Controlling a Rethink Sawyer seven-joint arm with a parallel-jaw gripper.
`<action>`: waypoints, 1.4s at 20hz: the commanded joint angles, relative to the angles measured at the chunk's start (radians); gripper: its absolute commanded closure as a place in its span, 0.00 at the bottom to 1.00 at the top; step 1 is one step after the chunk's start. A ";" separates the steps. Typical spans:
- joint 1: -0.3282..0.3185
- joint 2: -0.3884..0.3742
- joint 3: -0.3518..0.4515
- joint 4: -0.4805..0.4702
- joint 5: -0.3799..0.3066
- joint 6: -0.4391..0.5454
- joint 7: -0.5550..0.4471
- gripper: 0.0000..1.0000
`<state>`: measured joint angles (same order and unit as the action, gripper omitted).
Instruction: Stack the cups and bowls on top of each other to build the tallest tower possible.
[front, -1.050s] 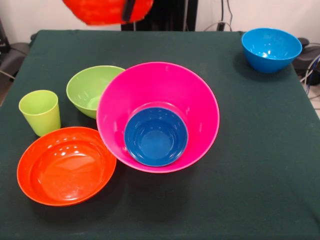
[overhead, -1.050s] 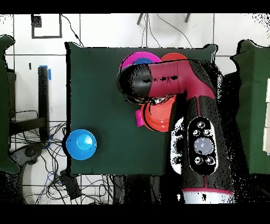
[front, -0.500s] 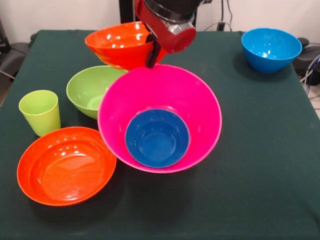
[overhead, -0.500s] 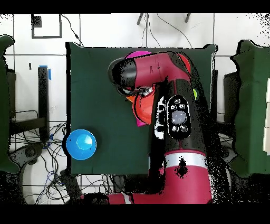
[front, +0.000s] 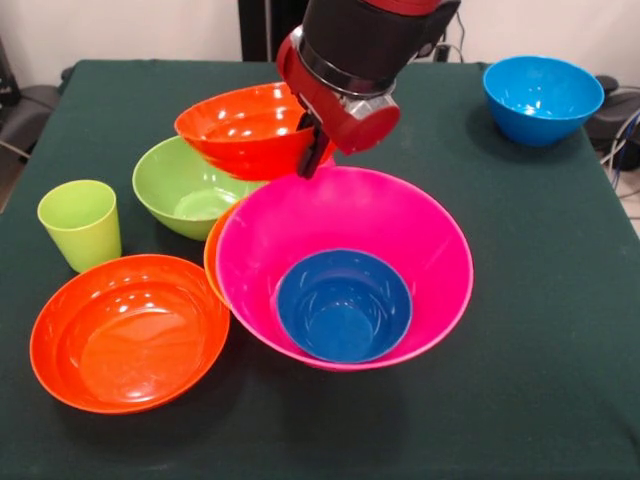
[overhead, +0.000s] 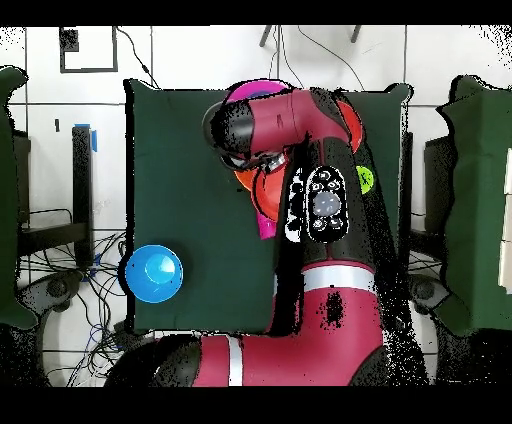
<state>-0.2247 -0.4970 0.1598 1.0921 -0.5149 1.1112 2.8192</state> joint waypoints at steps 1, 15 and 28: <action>0.030 0.043 0.009 -0.099 0.003 0.036 -0.006 1.00; 0.029 0.032 -0.016 -0.035 0.041 -0.028 -0.019 1.00; 0.036 -0.006 -0.031 -0.010 0.080 0.007 -0.040 1.00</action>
<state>-0.2202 -0.4648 0.1098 1.0441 -0.4512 1.1114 2.8192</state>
